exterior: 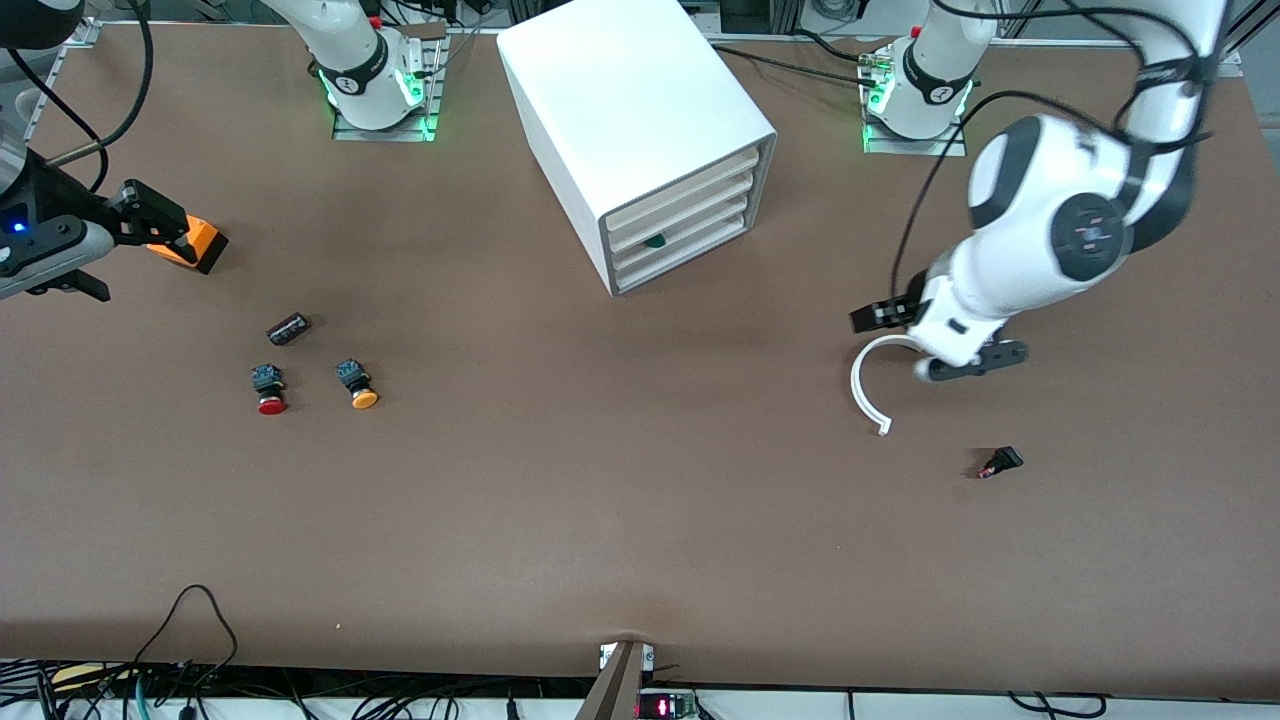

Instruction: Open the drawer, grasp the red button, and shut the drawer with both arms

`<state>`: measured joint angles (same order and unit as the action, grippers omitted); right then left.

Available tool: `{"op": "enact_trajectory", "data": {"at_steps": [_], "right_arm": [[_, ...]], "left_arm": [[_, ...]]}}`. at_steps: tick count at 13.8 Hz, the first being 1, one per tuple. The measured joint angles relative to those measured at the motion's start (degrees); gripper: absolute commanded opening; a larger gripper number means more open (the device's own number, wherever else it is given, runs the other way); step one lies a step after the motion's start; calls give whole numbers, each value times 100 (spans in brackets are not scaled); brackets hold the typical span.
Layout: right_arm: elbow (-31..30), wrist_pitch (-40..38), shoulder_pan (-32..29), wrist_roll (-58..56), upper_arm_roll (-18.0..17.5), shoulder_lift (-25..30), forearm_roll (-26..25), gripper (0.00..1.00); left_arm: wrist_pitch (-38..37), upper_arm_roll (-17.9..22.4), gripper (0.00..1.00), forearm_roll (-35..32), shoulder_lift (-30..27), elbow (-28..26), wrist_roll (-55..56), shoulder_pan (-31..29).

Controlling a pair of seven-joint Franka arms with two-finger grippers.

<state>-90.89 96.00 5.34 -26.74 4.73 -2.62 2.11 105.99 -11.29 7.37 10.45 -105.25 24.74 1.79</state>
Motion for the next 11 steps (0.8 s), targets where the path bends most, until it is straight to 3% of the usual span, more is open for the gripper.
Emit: {"op": "enact_trajectory", "data": {"at_steps": [5,11], "right_arm": [[3,6,-26,0,4,-2,1,100],[7,7,-26,1,-3,-3,20,100]], "left_arm": [[-735,589,100,-99,-668,35,-933,-257],[-924,614,100,-698,-1212,38,-1578,-621]]}}
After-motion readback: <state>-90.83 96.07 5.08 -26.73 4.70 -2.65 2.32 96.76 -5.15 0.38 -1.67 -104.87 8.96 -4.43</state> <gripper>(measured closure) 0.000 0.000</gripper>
